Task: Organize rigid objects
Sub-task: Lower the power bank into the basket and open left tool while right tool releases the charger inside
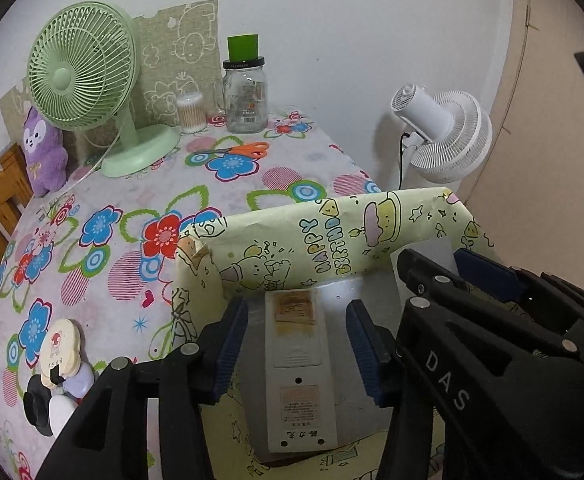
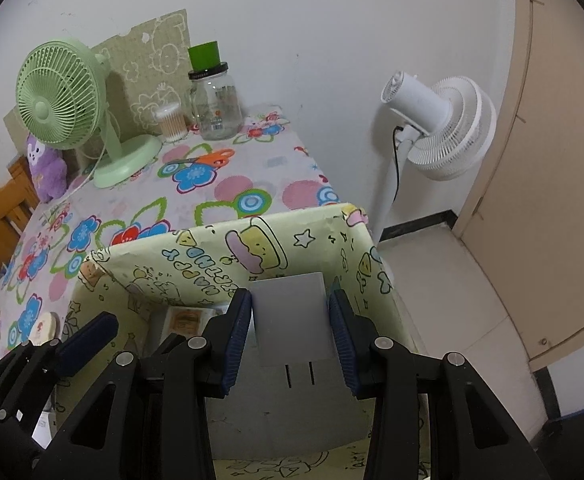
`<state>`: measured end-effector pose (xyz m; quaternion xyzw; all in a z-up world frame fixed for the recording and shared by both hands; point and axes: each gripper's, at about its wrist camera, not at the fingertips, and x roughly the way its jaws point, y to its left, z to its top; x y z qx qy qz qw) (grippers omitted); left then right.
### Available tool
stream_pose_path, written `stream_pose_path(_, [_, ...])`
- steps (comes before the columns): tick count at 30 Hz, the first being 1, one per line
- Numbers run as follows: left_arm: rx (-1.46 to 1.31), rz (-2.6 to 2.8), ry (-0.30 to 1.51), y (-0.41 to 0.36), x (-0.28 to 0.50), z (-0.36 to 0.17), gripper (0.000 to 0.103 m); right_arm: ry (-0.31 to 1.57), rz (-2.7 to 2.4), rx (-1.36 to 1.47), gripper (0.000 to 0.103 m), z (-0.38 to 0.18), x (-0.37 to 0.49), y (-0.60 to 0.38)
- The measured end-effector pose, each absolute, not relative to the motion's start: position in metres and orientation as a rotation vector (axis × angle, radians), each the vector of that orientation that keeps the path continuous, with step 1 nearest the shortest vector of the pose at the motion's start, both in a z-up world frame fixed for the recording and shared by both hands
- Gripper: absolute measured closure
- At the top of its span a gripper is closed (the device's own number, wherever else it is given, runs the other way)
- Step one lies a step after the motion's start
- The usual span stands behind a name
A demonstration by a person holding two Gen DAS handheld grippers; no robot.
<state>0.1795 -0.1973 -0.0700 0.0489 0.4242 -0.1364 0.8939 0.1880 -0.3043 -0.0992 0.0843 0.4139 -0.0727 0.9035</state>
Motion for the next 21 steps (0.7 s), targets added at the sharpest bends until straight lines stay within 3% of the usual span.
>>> stream_pose_path(4, [0.111,-0.297,0.878,-0.201,0.177,-0.070,0.038,0.841,-0.154,0.179,0.056,-0.100,0.187,-0.308])
stream_pose_path(7, [0.120,-0.292,0.861,-0.203,0.174,-0.068,0.024,0.835,-0.113,0.188,0.045,-0.099,0.185,-0.308])
stream_pose_path(12, [0.126,-0.298,0.862,-0.204,0.172,-0.067,0.022,0.815,-0.089,0.180,0.026,-0.095,0.179,-0.301])
stream_pose_path(21, [0.125,-0.296,0.826,-0.195,0.161,-0.060,0.017,0.801,-0.122,0.144,0.012,-0.084,0.167,-0.290])
